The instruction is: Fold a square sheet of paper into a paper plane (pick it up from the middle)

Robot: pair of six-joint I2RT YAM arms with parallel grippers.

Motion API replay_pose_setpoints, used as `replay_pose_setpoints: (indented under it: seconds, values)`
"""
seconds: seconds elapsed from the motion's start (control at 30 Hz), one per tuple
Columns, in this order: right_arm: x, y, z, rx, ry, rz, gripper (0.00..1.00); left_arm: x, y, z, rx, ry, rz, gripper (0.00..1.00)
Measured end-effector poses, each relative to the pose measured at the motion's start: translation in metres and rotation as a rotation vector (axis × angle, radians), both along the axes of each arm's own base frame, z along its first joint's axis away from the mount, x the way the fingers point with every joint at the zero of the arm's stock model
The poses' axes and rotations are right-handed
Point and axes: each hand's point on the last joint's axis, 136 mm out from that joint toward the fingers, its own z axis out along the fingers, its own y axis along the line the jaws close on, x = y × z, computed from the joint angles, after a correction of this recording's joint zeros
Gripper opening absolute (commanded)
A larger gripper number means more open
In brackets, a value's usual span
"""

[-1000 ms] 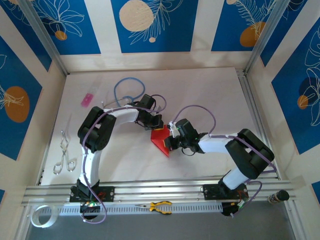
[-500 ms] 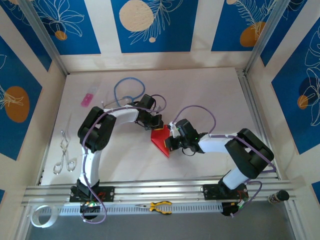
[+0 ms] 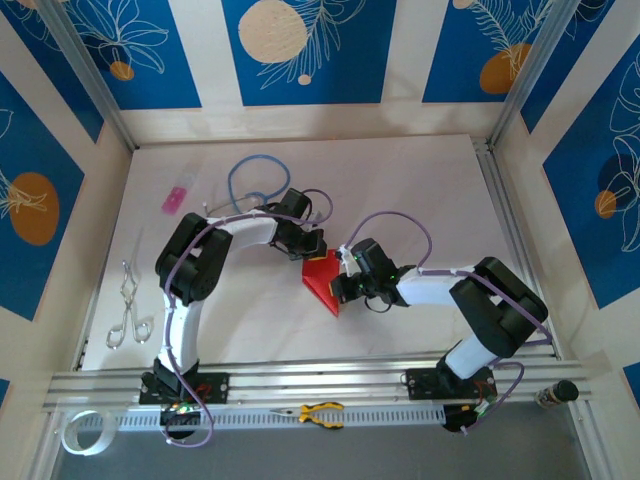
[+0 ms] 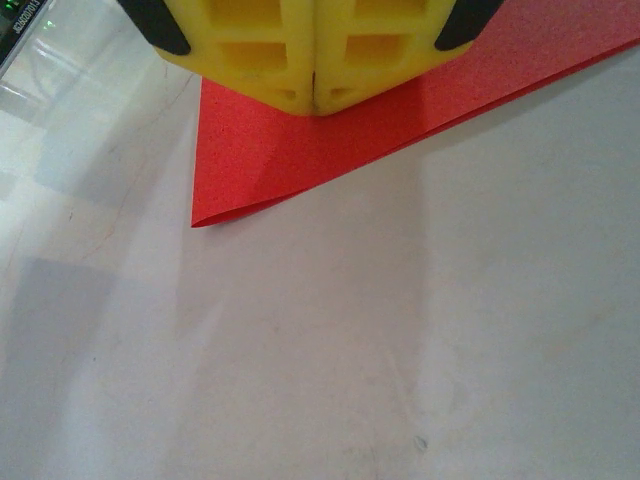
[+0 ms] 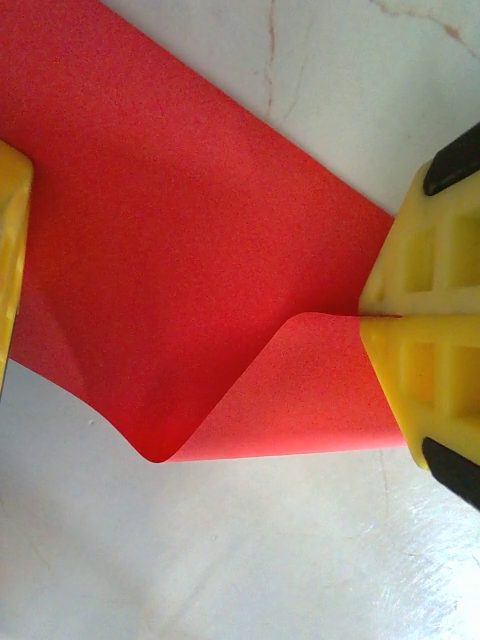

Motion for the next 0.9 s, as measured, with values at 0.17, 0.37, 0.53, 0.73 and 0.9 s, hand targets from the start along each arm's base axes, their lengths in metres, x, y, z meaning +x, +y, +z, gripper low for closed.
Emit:
replay_pose_setpoints:
  seconds: [0.17, 0.37, 0.53, 0.73, 0.9]
  values:
    - [0.0002, 0.0002, 0.0003, 0.000, -0.001, 0.001, 0.02, 0.0000, 0.0000, 0.0000, 0.000, 0.000, 0.000, 0.01]
    - [0.0011, 0.0025, 0.0012, 0.003, 0.000, 0.009, 0.02, 0.0000, 0.0000, 0.0000, 0.000, 0.000, 0.000, 0.01]
    - [0.0004, 0.0020, -0.0015, -0.007, 0.001, 0.019, 0.02, 0.0000, 0.0000, 0.0000, 0.000, 0.000, 0.000, 0.01]
    - [-0.0004, 0.0012, -0.0052, -0.018, 0.012, 0.019, 0.02, 0.0000, 0.0000, 0.0000, 0.000, 0.000, 0.000, 0.01]
    - [0.0028, 0.0002, -0.0058, -0.019, 0.014, 0.011, 0.02, 0.0001, 0.0000, 0.0000, 0.000, 0.000, 0.000, 0.01]
